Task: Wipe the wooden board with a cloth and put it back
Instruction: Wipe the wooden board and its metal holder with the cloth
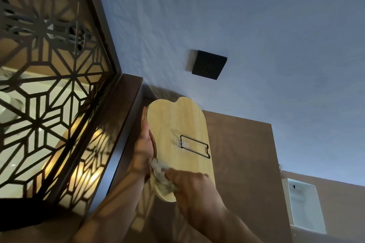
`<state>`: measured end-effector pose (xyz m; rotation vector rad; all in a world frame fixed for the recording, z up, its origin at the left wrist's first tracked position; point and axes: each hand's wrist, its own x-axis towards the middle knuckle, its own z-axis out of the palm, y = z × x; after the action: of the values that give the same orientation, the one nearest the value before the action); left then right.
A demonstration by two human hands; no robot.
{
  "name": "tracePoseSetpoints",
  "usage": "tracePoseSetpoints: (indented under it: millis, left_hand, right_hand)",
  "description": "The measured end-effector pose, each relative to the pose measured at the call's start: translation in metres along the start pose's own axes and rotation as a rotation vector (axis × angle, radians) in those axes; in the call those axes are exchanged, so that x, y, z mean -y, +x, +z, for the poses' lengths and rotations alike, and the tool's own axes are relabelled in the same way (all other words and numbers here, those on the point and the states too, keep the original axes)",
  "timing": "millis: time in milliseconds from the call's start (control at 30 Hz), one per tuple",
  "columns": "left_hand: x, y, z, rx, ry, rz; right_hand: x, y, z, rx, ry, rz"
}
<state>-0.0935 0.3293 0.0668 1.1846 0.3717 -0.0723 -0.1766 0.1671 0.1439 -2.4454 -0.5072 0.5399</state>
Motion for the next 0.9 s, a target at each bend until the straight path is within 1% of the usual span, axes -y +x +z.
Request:
tracePoseSetpoints:
  millis: [33,67,100,133,233,267,300,367,433,500,600,667,733,800,833,900]
  left_hand:
    - [-0.001,0.000,0.000,-0.019,0.052,0.041]
    - [0.001,0.002,0.000,-0.039,0.067,0.065]
    - [0.001,0.003,0.001,-0.040,0.041,0.064]
    - [0.003,0.004,0.000,-0.029,0.012,0.062]
    - [0.003,0.005,-0.002,-0.006,-0.026,0.042]
    - [0.002,0.006,-0.002,-0.010,-0.019,0.039]
    - [0.002,0.007,-0.001,-0.015,0.001,0.045]
    - [0.002,0.008,0.000,-0.009,0.017,0.062]
    - [0.003,0.008,0.000,-0.026,0.004,0.068]
    - [0.004,0.003,0.000,-0.038,-0.010,0.065]
    - [0.011,-0.001,-0.003,-0.033,0.056,0.063]
    - [0.012,-0.001,-0.003,-0.016,0.010,0.005]
    - [0.009,0.002,-0.001,-0.016,0.031,0.033]
    - [0.009,0.005,-0.002,0.004,0.035,0.062]
    - [0.011,0.008,-0.004,0.004,0.052,0.074]
    - [0.014,0.010,-0.009,-0.004,0.086,0.093]
  right_hand:
    - [-0.001,-0.007,-0.004,0.030,0.040,0.011]
    - [-0.002,-0.007,-0.009,0.023,0.095,0.023]
    - [-0.002,-0.002,-0.014,-0.029,0.137,0.026]
    - [-0.002,0.011,-0.020,-0.122,0.145,0.018]
    - [-0.001,0.073,-0.036,-0.476,0.094,0.013]
    - [0.001,0.096,-0.040,-0.530,0.048,0.039]
    - [0.003,0.117,-0.042,-0.534,0.004,0.066]
    - [0.010,0.144,-0.039,-0.454,-0.022,0.080]
    - [0.013,0.146,-0.029,-0.384,-0.098,0.053]
    - [0.012,0.124,-0.016,-0.347,-0.167,0.013]
    - [0.004,0.066,0.000,-0.262,-0.052,-0.034]
    - [0.000,0.025,0.006,-0.144,-0.024,-0.056]
    - [-0.002,-0.007,0.006,-0.023,-0.004,-0.054]
    - [-0.001,-0.020,-0.001,0.068,0.034,-0.002]
    - [0.000,-0.018,-0.006,0.037,0.076,0.021]
    - [0.003,0.004,-0.019,-0.160,0.122,0.061]
